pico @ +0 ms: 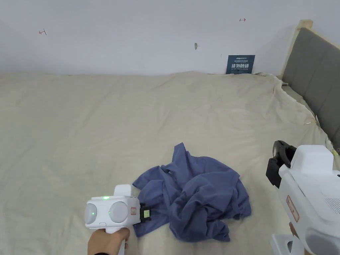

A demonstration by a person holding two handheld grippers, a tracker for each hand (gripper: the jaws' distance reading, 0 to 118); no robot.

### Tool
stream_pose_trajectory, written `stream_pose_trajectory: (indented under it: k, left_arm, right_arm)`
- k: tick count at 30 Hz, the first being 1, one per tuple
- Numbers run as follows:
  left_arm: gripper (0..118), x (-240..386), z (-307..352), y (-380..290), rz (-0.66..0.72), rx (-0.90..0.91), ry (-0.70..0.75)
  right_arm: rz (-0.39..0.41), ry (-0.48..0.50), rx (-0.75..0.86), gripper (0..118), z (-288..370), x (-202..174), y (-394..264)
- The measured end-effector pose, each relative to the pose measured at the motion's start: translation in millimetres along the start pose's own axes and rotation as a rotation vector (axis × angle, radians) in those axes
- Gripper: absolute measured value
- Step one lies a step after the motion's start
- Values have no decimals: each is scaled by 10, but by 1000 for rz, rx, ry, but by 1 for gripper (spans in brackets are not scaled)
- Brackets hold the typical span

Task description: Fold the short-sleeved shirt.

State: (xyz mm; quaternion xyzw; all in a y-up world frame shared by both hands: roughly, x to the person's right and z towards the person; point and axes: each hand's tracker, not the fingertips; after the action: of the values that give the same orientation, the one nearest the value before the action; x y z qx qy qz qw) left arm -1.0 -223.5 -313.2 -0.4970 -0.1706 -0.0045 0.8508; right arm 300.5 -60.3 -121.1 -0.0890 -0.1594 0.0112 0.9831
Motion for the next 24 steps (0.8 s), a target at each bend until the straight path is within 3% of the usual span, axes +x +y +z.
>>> stream_pose_trajectory:
  k: [1, 3, 8, 14, 17, 20, 24]
  left_arm:
    - [77, 2, -62, -21, 18, -23, 8]
    - [86, 5, -179, -45, 45, -62, 28]
    - [85, 53, -408, -88, 32, -78, 77]
    - [71, 234, -574, -154, -86, -76, 154]
    - [51, 270, -501, -141, -104, -77, 135]
    - [7, 219, -467, -114, -162, -58, 93]
    - [1, 8, -289, -56, -52, -5, -16]
  right_arm:
    - [-1, -1, -5, 0, -8, 8, -14]
    - [-4, -4, -14, 0, -25, 22, -43]
    - [-9, -7, -36, 0, -55, 51, -113]
    - [-12, -11, -58, 0, -94, 90, -170]
    - [-15, -13, -66, 0, -121, 110, -197]
    - [-23, -14, -82, 0, -180, 123, -234]
    - [-38, -6, -115, 0, -351, 133, -288]
